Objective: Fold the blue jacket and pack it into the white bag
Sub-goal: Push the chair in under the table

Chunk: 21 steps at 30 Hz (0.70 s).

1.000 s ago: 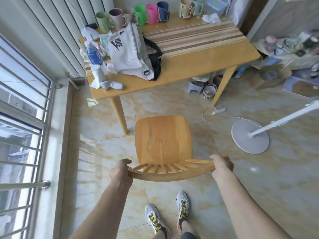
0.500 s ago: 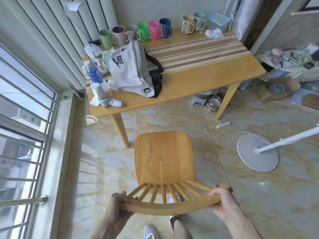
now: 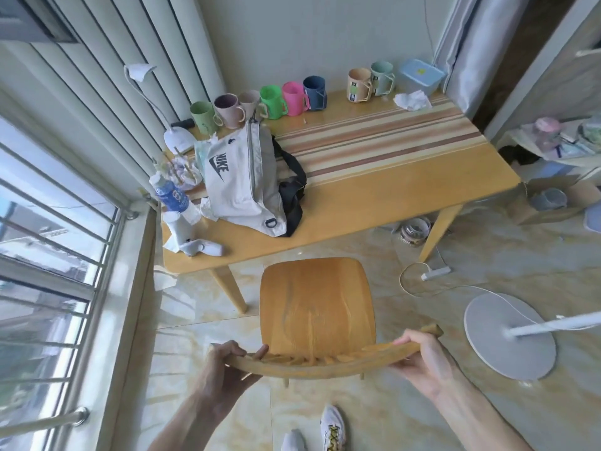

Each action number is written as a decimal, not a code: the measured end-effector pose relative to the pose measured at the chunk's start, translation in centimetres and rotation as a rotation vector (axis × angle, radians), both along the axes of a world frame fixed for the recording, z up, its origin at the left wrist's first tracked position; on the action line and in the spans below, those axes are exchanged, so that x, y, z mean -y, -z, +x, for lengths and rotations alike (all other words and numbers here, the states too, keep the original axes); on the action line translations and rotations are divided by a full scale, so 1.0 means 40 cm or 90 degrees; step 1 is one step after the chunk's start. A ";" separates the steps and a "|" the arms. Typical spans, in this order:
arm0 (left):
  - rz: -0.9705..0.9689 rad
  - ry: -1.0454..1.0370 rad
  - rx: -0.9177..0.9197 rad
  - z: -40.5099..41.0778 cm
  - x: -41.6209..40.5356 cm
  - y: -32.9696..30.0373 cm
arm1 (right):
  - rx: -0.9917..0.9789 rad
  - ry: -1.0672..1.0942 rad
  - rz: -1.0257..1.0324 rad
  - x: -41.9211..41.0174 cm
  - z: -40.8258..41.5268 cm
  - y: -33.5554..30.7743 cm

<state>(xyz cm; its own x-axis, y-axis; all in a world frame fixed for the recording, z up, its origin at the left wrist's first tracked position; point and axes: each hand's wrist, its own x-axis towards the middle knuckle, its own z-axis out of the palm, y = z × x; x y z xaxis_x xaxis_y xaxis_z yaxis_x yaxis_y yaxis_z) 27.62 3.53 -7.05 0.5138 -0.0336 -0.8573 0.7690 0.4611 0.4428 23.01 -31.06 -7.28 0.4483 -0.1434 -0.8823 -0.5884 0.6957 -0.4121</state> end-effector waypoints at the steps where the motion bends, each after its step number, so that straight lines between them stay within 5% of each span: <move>1: -0.002 0.000 0.007 0.029 0.015 0.003 | 0.006 -0.006 -0.006 0.013 0.031 -0.003; 21: -0.078 -0.098 0.008 0.543 0.307 0.084 | 0.040 0.000 -0.026 0.281 0.678 0.082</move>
<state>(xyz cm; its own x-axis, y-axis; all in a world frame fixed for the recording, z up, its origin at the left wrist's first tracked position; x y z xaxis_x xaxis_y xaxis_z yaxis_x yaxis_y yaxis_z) 49.33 -8.74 -10.41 0.5310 -0.0571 -0.8454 0.6802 0.6237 0.3851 50.14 -42.30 -10.57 0.5024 -0.1790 -0.8459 -0.5602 0.6779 -0.4761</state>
